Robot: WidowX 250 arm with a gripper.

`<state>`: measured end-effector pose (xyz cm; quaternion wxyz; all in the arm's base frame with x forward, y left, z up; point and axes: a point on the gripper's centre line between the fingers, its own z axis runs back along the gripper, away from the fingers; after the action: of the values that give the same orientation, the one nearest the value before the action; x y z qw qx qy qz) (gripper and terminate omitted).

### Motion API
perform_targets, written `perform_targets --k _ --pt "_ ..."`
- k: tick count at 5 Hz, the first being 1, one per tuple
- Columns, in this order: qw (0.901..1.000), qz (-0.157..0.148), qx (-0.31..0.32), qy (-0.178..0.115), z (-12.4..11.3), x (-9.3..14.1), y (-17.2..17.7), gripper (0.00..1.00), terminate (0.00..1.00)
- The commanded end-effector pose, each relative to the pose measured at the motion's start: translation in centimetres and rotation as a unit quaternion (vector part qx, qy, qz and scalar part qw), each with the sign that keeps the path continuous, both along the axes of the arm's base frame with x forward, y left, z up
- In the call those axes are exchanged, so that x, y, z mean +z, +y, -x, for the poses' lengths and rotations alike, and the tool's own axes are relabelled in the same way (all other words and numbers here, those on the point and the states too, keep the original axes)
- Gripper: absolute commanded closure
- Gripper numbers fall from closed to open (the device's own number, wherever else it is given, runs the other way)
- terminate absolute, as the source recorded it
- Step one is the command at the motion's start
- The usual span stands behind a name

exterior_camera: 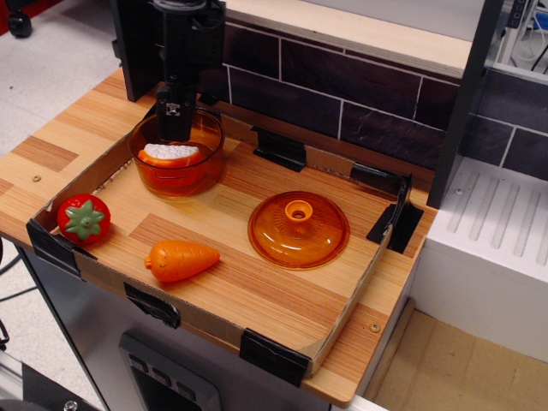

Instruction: Take sushi out of pot

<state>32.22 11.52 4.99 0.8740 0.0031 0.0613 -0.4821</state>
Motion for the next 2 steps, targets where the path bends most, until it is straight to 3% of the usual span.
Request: perform_targets --k 1,2 --pt "0.9998 0.015 0.012 -0.009 -0.37 0.77 0.16 0.00 0.00" --pt "0.9999 0.012 0.010 0.002 -0.16 0.06 0.09 0.00 0.00"
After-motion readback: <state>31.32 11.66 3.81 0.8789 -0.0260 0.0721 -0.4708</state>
